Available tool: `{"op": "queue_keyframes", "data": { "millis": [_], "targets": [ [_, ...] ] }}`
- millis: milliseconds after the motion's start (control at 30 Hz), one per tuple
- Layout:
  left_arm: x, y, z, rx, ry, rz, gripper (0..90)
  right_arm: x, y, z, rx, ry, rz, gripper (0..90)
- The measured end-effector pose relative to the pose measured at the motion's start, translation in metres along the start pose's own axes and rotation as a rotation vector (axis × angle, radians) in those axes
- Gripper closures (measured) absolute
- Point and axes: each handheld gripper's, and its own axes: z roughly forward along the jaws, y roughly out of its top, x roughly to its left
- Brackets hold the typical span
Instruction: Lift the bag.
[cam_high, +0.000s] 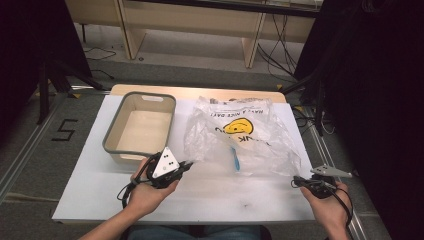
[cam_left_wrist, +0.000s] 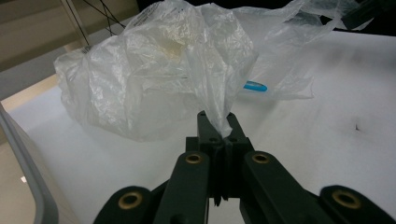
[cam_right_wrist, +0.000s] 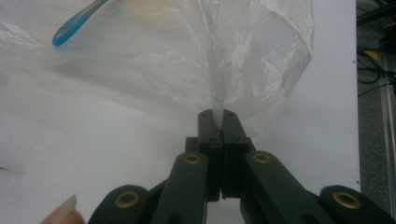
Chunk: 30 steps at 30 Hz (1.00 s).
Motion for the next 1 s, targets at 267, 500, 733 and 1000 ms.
{"op": "queue_keyframes", "data": {
  "millis": [267,500,733,1000],
  "targets": [
    [0.003,0.006,-0.003,-0.034,0.016,0.003,89.5,-0.001,0.005,-0.003,-0.047,-0.021,0.001,90.0],
    [0.003,0.011,-0.004,-0.061,0.028,0.009,89.5,0.001,0.009,-0.005,-0.083,-0.032,-0.007,90.0],
    [0.007,0.017,-0.008,-0.088,0.042,0.013,89.5,0.0,0.012,-0.006,-0.111,-0.049,-0.004,90.0],
    [0.011,0.022,-0.01,-0.107,0.059,0.009,89.5,0.0,0.016,-0.007,-0.139,-0.062,-0.002,90.0]
  ]
}}
